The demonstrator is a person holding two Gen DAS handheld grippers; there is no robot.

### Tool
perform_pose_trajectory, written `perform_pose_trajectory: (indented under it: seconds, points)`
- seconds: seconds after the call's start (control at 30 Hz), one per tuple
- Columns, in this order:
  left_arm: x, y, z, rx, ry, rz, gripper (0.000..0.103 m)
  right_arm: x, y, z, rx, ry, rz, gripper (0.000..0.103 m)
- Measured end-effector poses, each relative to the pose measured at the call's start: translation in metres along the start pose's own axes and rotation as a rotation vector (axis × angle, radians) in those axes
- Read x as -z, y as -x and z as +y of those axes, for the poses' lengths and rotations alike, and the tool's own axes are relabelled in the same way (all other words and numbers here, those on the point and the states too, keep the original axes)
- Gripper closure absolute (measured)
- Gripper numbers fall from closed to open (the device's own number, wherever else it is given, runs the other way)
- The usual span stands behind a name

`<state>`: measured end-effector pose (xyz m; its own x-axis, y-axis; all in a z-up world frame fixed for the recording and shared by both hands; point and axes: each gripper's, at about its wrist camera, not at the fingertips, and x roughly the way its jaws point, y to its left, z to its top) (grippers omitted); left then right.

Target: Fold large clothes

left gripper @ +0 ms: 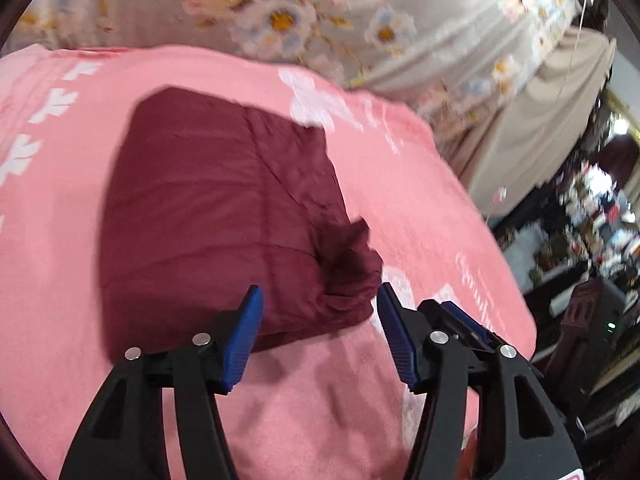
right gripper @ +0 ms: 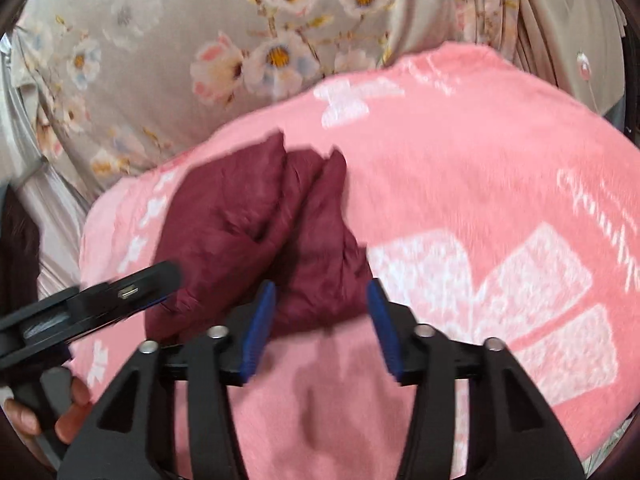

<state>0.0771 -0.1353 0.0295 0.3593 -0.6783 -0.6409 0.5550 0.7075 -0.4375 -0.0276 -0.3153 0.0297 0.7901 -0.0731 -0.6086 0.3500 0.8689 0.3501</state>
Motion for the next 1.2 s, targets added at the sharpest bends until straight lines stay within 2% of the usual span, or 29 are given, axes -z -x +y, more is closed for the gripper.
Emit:
perform_pose_trajectory:
  seconds: [0.07, 0.1, 0.2, 0.27, 0.33, 0.43, 0.47, 0.5, 0.53, 0.57, 0.63, 0.7, 0.77, 0.93, 1.2]
  points:
    - [-0.005, 0.018, 0.014, 0.014, 0.055, -0.047, 0.041, -0.010, 0.000, 0.003, -0.040, 0.003, -0.016, 0.042]
    - [-0.008, 0.024, 0.022, -0.017, 0.075, -0.065, 0.041, -0.014, -0.002, 0.006, -0.059, 0.004, -0.016, 0.040]
    - [-0.012, 0.019, 0.040, -0.180, 0.074, -0.064, 0.041, -0.018, -0.012, 0.022, -0.077, 0.030, -0.010, 0.041]
    - [-0.011, 0.010, 0.056, -0.248, 0.110, -0.043, 0.041, -0.021, -0.018, 0.032, -0.070, 0.060, -0.012, 0.040]
    - [-0.010, 0.003, 0.069, -0.251, 0.158, -0.028, 0.041, -0.025, -0.029, 0.039, -0.061, 0.078, 0.002, 0.040]
    - [-0.011, -0.002, 0.075, -0.270, 0.174, -0.024, 0.041, -0.027, -0.050, 0.045, -0.053, 0.086, 0.056, 0.041]
    - [-0.014, -0.001, 0.076, -0.282, 0.170, -0.028, 0.041, -0.025, -0.056, 0.046, -0.057, 0.087, 0.076, 0.043]
    - [-0.015, -0.001, 0.074, -0.296, 0.160, -0.034, 0.041, -0.024, -0.061, 0.047, -0.065, 0.091, 0.096, 0.055]
    - [-0.016, 0.000, 0.074, -0.306, 0.152, -0.039, 0.041, -0.022, -0.066, 0.047, -0.076, 0.099, 0.119, 0.078]
    - [-0.018, -0.001, 0.071, -0.308, 0.141, -0.041, 0.041, -0.021, -0.066, 0.047, -0.079, 0.101, 0.126, 0.088]
    - [-0.020, -0.002, 0.067, -0.304, 0.128, -0.043, 0.041, -0.024, -0.058, 0.038, -0.085, 0.081, 0.101, 0.096]
    - [-0.022, -0.003, 0.064, -0.297, 0.117, -0.044, 0.041, -0.028, -0.045, 0.021, -0.091, 0.027, 0.064, 0.098]
    - [-0.025, -0.008, 0.061, -0.292, 0.101, -0.040, 0.041, -0.026, -0.039, 0.008, -0.059, -0.001, 0.051, 0.098]
    - [-0.021, -0.036, 0.045, -0.330, 0.033, 0.007, 0.041, -0.003, -0.058, -0.018, 0.032, -0.019, 0.122, 0.098]
    - [-0.010, -0.064, 0.042, -0.418, -0.040, 0.053, 0.039, 0.016, -0.083, -0.016, 0.091, 0.034, 0.177, 0.098]
